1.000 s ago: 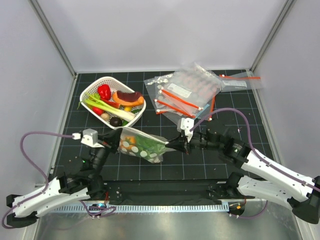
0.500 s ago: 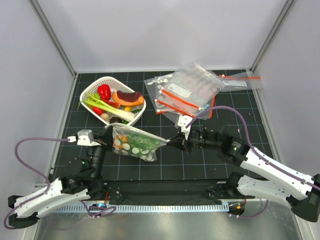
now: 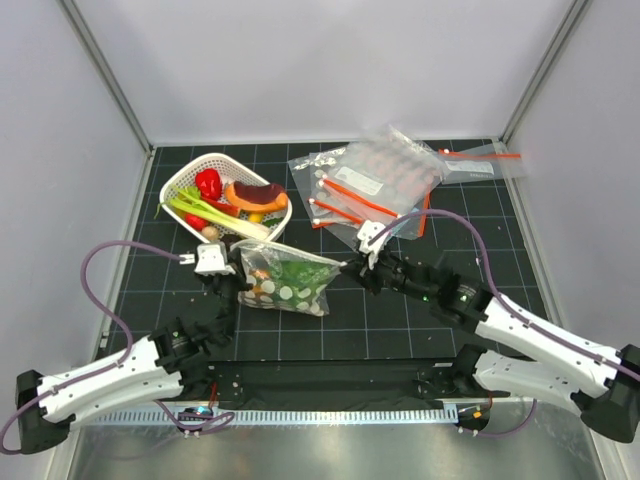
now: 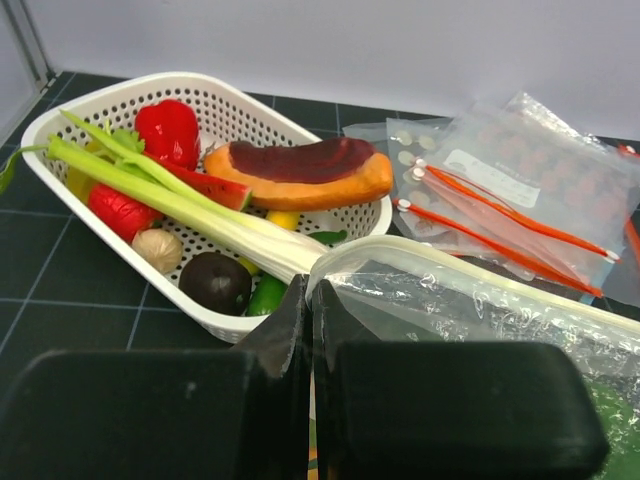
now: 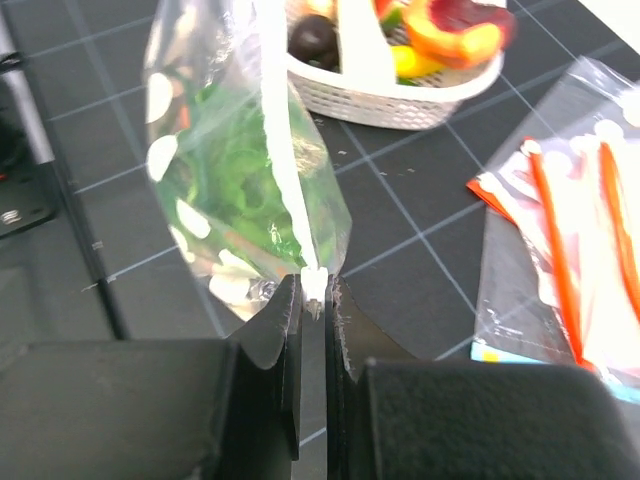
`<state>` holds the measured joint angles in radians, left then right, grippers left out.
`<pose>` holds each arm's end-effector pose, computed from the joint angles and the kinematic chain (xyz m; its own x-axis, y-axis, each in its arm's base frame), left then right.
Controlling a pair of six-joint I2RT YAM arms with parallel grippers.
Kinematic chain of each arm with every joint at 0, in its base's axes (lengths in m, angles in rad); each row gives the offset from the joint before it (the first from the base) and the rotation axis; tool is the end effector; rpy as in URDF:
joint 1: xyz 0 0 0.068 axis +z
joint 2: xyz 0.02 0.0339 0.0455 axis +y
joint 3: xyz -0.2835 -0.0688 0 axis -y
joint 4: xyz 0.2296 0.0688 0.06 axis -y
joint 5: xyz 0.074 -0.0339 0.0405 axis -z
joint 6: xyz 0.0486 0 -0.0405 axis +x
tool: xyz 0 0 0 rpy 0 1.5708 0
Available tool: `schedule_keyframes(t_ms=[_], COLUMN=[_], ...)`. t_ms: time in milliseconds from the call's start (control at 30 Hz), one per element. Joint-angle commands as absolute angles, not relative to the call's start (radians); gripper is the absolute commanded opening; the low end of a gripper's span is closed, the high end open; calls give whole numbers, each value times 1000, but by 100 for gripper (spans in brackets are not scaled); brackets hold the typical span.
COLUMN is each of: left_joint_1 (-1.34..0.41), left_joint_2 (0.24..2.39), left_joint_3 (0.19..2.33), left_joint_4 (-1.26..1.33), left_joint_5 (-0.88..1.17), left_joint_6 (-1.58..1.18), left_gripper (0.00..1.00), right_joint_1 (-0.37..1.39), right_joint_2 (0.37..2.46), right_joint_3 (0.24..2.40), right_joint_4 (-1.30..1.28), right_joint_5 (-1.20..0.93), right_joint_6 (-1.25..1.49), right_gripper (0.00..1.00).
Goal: Place the food in the zip-top bag and seal the zipper
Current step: Zip the zipper food storage bag at the center of the board, then place the zipper food storage bag at the center of the board.
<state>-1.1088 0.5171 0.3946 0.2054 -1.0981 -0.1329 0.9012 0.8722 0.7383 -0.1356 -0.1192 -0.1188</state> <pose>0.0853 -0.0743 0.2931 0.0350 -0.2056 -0.9780 0.0168 0.9786 -0.2051 0.1141 0.1534 0.3268 -0.0634 -0.2697 -0.9609 -0.8633 0.4979 -0.0828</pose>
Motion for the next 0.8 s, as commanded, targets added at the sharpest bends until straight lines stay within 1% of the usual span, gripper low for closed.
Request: schedule_keyframes(t_ms=[0,167,267,333,367,400,433,467,500,533,567,600,667,700,733,767], left_joint_1=[-1049,-911,-839,-809,-807,-805,-807,-805,-805,-805,-805,-805,-805,-805,-805,-805], left_joint_2=[552,617,655,675,680,683,680,667,667,658,635,623,582,566,551,539], left_joint_3=[442,478,494,503,506,509,509,509,508,508,505,505,511,517,528,531], left_joint_4=[221,103,77,66,57,54,51,52,52,52,54,52,32,14,3,-35], left_joint_5=[-1089,-947,-862,-845,-845,-853,-859,-862,-858,-851,-844,-821,-796,-787,-758,-752], left_joint_6=[-317,-463,-517,-544,-549,-552,-561,-560,-560,-557,-542,-534,-505,-503,-497,-492], left_gripper=[1,0,0,0,1,2,6,22,33,44,53,70,82,90,94,97], right_joint_1=[899,885,862,847,845,845,845,845,845,845,845,845,845,845,845,845], right_joint_2=[954,1103,1184,1215,1216,1215,1210,1186,1171,1148,1106,1080,1037,994,977,960], right_joint_3=[776,865,946,980,983,982,964,922,922,861,829,799,756,758,782,799], right_joint_4=[-6,57,28,37,46,72,96,160,204,248,324,348,348,286,232,175], right_joint_5=[-6,115,222,248,264,284,299,361,415,454,484,500,543,564,642,675], right_joint_6=[-98,-92,-80,-46,-38,-14,-2,65,115,153,179,199,261,287,322,380], right_gripper=[1,1,1,2,6,14,52,85,85,99,100,100,100,100,100,100])
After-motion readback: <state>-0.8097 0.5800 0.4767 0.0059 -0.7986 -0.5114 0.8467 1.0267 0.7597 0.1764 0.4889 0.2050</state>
